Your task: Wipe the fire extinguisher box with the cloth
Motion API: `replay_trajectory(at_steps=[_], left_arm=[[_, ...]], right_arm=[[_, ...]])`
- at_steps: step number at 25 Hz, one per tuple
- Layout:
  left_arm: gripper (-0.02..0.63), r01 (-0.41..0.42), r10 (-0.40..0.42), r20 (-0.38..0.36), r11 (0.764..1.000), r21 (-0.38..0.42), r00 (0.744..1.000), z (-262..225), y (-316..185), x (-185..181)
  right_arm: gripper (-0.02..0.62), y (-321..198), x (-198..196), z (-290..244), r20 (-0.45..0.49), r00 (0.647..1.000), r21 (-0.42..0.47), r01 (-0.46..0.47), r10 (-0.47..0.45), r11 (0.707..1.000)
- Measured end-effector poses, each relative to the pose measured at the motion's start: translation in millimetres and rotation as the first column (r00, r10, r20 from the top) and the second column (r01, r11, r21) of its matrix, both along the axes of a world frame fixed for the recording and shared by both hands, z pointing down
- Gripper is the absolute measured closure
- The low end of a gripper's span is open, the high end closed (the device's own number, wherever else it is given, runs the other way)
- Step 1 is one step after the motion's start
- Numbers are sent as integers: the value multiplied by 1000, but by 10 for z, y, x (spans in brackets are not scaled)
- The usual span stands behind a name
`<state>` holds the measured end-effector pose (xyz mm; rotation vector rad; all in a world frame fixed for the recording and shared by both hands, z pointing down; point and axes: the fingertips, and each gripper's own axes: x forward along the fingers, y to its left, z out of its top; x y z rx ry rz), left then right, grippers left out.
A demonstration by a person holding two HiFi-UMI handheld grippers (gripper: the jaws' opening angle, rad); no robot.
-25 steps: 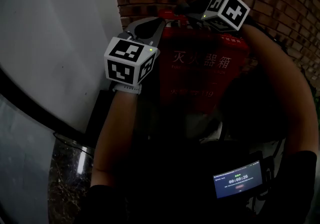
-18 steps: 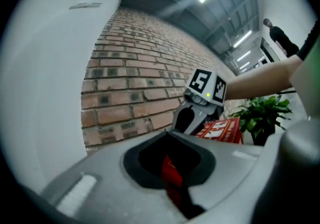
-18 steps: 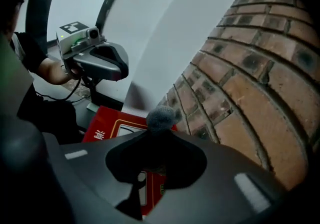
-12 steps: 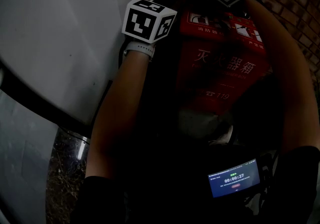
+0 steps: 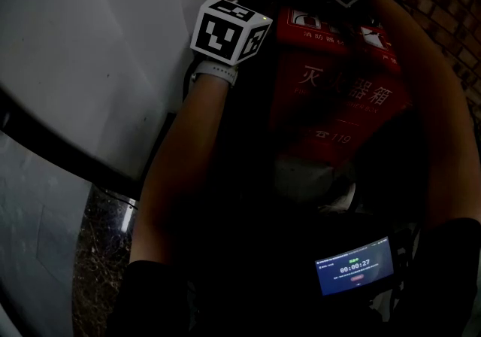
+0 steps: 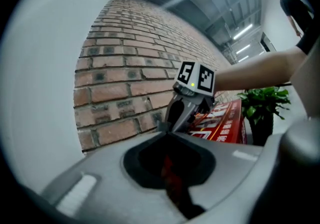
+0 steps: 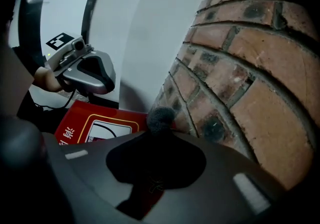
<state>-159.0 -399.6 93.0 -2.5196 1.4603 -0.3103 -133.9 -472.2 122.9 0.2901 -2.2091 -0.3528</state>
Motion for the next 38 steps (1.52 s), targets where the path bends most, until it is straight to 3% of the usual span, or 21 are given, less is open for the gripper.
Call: replay_trajectory(at_steps=[8,19,24,33,38], left_arm=[[603,18,-18,18,1000,1,1000,-67,194,105],[603,43,-42,-37,999,11,998,-226,412,162],[603,38,-38,-18,999,14,999,-301,519,268],[603,25,-26,19,999,42,999,-534,517,364],[603,13,-14,58,1000,13,998,-534,270,472]], right_arm=[[541,481,58,138,0,996,-117,84,-85,990],[541,1292,-19,84,-48,972,-90,224,-229,970],[540,1482,40,70,-77,962,-47,260,-263,965],[540,963,476,-405,-32,992,88,124,-122,988],[540,479,714,-505,-29,999,188,23,-18,982]])
